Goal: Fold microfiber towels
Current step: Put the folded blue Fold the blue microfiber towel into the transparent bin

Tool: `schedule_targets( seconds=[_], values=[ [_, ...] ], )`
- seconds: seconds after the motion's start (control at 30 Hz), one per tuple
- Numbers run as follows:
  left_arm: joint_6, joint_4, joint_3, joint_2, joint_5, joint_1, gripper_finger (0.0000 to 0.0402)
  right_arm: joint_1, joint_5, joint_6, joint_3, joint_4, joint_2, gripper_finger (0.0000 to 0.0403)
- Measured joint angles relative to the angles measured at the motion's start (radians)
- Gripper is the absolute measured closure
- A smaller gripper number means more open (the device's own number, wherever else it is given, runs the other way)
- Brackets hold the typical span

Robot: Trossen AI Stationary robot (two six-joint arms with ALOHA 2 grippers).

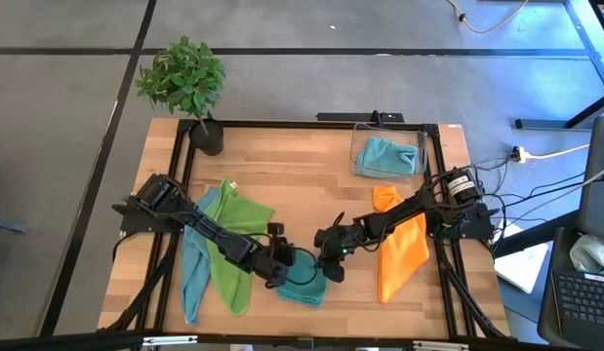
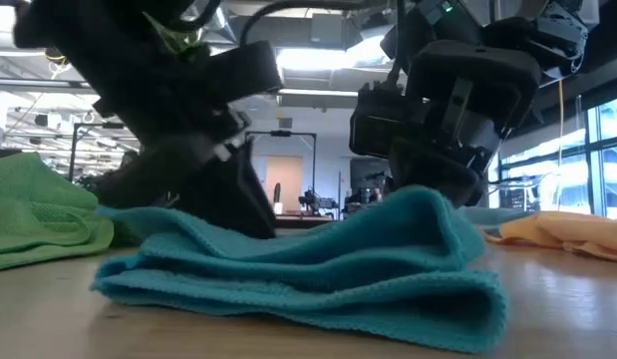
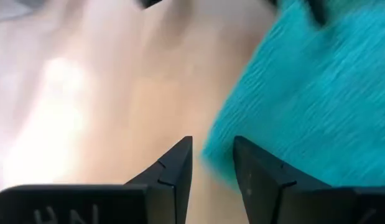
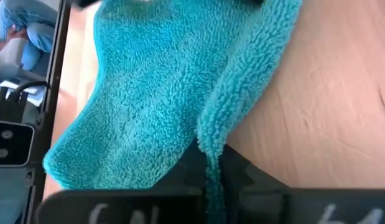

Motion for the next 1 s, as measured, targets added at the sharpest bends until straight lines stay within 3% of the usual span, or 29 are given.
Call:
schedule_targets(
  seconds=[0.23,0.37,0.47,0.7,1.0],
  values=[
    [0.005,-0.058,0.000,-0.116,-0.137,-0.043,0.0292,-0.024,-0.026,-0.024,0.040,-0.077,-0.026,0.0396],
    [-0.042,-0.183,0.000,-0.178,-0.211,-0.069,0.0292,-0.053,-0.032,-0.104,0.100,-0.315,-0.083,0.0397],
    [-0.138,-0.299,0.000,-0.205,-0.267,-0.089,0.0292,-0.067,0.064,-0.189,0.174,-0.605,-0.142,0.0397],
    [-0.269,-0.386,0.000,-0.205,-0.320,-0.112,0.0292,-0.084,0.462,-0.364,0.385,-1.230,-0.222,0.0397],
    [-0.312,-0.379,-0.034,-0.204,-0.323,-0.125,0.0292,-0.242,0.510,-0.442,0.439,-1.472,-0.295,0.0394]
  ],
)
